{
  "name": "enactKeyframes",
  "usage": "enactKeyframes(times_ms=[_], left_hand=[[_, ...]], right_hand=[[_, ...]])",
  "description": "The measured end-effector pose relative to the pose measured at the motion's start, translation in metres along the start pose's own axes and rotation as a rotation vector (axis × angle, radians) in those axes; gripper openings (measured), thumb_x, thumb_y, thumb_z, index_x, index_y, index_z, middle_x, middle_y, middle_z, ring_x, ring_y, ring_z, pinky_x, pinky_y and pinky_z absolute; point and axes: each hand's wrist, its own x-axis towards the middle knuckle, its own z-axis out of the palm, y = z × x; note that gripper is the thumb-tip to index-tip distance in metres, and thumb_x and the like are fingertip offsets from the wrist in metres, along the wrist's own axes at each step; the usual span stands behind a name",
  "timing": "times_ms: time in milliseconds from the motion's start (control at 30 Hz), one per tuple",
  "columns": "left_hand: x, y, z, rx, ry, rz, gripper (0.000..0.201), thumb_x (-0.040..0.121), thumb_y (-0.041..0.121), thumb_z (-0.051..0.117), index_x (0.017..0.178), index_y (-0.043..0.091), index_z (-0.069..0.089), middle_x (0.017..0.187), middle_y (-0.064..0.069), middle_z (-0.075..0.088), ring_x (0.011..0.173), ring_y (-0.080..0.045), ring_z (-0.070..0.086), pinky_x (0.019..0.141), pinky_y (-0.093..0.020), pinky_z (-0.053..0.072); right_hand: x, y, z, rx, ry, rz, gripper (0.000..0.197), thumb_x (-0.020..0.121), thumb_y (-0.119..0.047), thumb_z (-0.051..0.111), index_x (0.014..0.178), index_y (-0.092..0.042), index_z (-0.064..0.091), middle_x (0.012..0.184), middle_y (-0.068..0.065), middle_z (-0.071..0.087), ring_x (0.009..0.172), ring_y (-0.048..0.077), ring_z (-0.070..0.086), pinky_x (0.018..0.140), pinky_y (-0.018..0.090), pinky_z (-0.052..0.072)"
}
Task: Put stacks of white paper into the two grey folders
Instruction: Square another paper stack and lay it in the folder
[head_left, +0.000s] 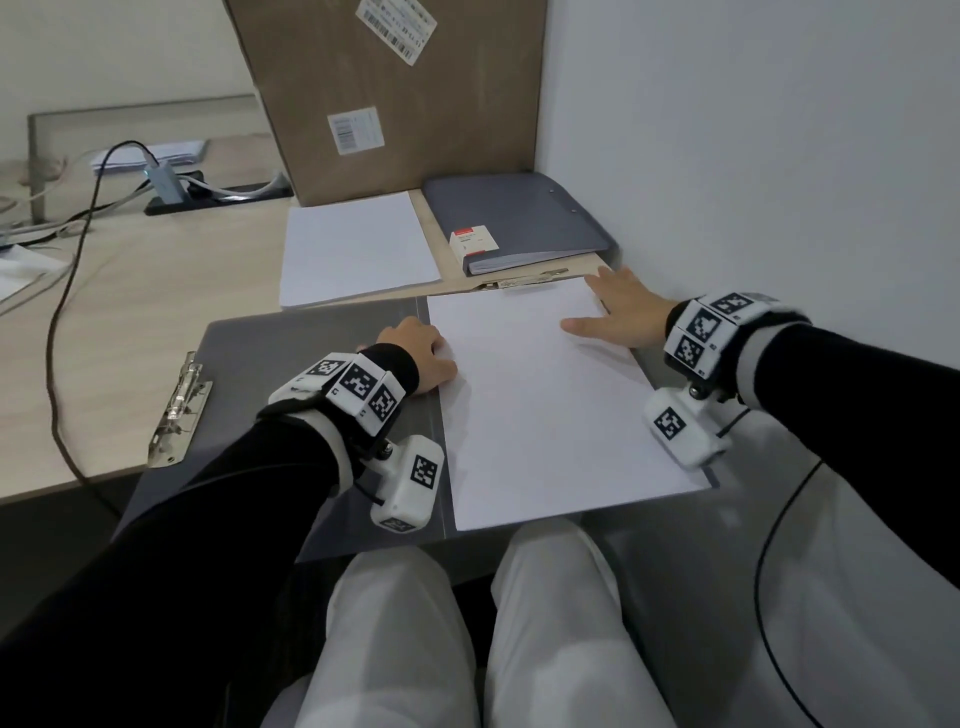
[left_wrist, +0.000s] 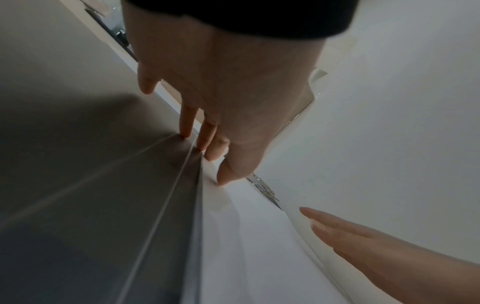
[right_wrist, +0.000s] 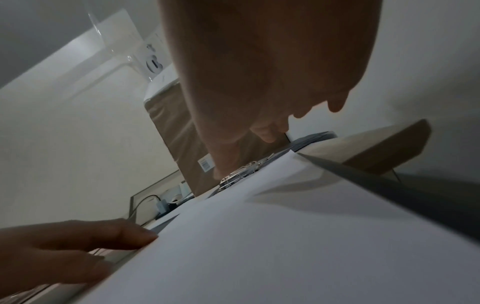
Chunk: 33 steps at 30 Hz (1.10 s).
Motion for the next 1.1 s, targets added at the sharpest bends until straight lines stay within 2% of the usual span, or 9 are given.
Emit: enactKeyframes(times_ms=[167,233,400,500,600,733,900,1000,1100], left_hand=[[0.013,0.001,-0.005,0.039,0.01,0.002,0.042,0.087,0.039,0.049,0.121,0.016,0.057,0.133,-0.008,0.043,0.123,-0.031,0.046,0.105,-0.045,0.04],[0.018,0.0,-0.005,0.025,0.015,0.009,0.038,0.087,0.038,0.049,0.116,0.015,0.06,0.131,-0.008,0.046,0.119,-0.03,0.049,0.103,-0.043,0.042],[0.027,0.007,-0.018,0.015,-0.04,-0.012,0.04,0.09,0.035,0.051,0.111,0.004,0.065,0.12,-0.013,0.061,0.105,-0.028,0.059,0.092,-0.035,0.049],[0.036,0.022,-0.032,-0.023,0.038,-0.006,0.041,0.088,0.036,0.055,0.115,0.006,0.063,0.123,-0.012,0.057,0.109,-0.027,0.058,0.09,-0.033,0.048],[0.055,0.044,-0.037,-0.242,0.18,0.088,0.04,0.087,0.028,0.056,0.123,0.012,0.056,0.129,-0.01,0.052,0.116,-0.026,0.053,0.092,-0.028,0.042],[0.081,0.084,-0.027,-0.345,0.13,0.248,0.042,0.091,0.019,0.049,0.133,0.016,0.048,0.138,-0.002,0.051,0.127,-0.021,0.048,0.097,-0.021,0.035],[0.111,0.118,-0.017,-0.097,0.042,0.312,0.043,0.093,0.01,0.038,0.136,0.015,0.044,0.138,-0.007,0.051,0.126,-0.026,0.049,0.101,-0.029,0.038],[0.119,0.126,-0.016,-0.102,0.026,0.341,0.044,0.093,0.009,0.041,0.136,0.013,0.045,0.135,-0.005,0.054,0.126,-0.023,0.05,0.102,-0.026,0.037],[0.121,0.12,-0.024,-0.183,0.118,0.361,0.048,0.091,0.016,0.048,0.139,0.02,0.043,0.135,-0.001,0.056,0.126,-0.02,0.051,0.107,-0.029,0.038]], right_hand=[[0.02,-0.01,0.0,-0.014,-0.126,0.052,0.107,0.08,-0.075,0.037,0.152,-0.011,-0.01,0.16,0.004,-0.016,0.147,0.026,-0.017,0.121,0.043,-0.003],[0.024,-0.007,0.007,-0.032,-0.188,0.06,0.107,0.081,-0.076,0.035,0.151,-0.01,-0.012,0.16,0.002,-0.018,0.148,0.024,-0.015,0.12,0.043,-0.003],[0.027,-0.004,0.019,-0.036,-0.142,0.057,0.11,0.077,-0.079,0.039,0.152,-0.015,-0.01,0.16,-0.002,-0.019,0.149,0.018,-0.012,0.118,0.052,0.0],[0.029,-0.003,0.019,-0.023,-0.149,0.07,0.111,0.075,-0.08,0.04,0.152,-0.017,-0.011,0.159,-0.004,-0.02,0.149,0.016,-0.012,0.118,0.053,0.0],[0.03,-0.003,0.02,-0.007,-0.14,0.064,0.111,0.076,-0.079,0.041,0.151,-0.017,-0.012,0.159,-0.004,-0.02,0.149,0.016,-0.013,0.118,0.053,0.0],[0.032,-0.003,0.021,0.004,-0.141,0.066,0.113,0.074,-0.08,0.041,0.151,-0.017,-0.014,0.159,-0.004,-0.022,0.148,0.016,-0.014,0.118,0.053,-0.001],[0.032,-0.003,0.021,0.011,-0.124,0.068,0.115,0.074,-0.08,0.042,0.152,-0.016,-0.012,0.159,-0.003,-0.021,0.148,0.016,-0.013,0.117,0.053,-0.002],[0.034,-0.003,0.023,0.013,-0.114,0.068,0.115,0.073,-0.08,0.042,0.152,-0.016,-0.012,0.16,-0.003,-0.02,0.149,0.016,-0.012,0.117,0.053,-0.001],[0.035,-0.002,0.022,0.01,-0.11,0.075,0.115,0.073,-0.08,0.043,0.152,-0.016,-0.011,0.16,-0.003,-0.019,0.148,0.016,-0.012,0.117,0.053,-0.001]])
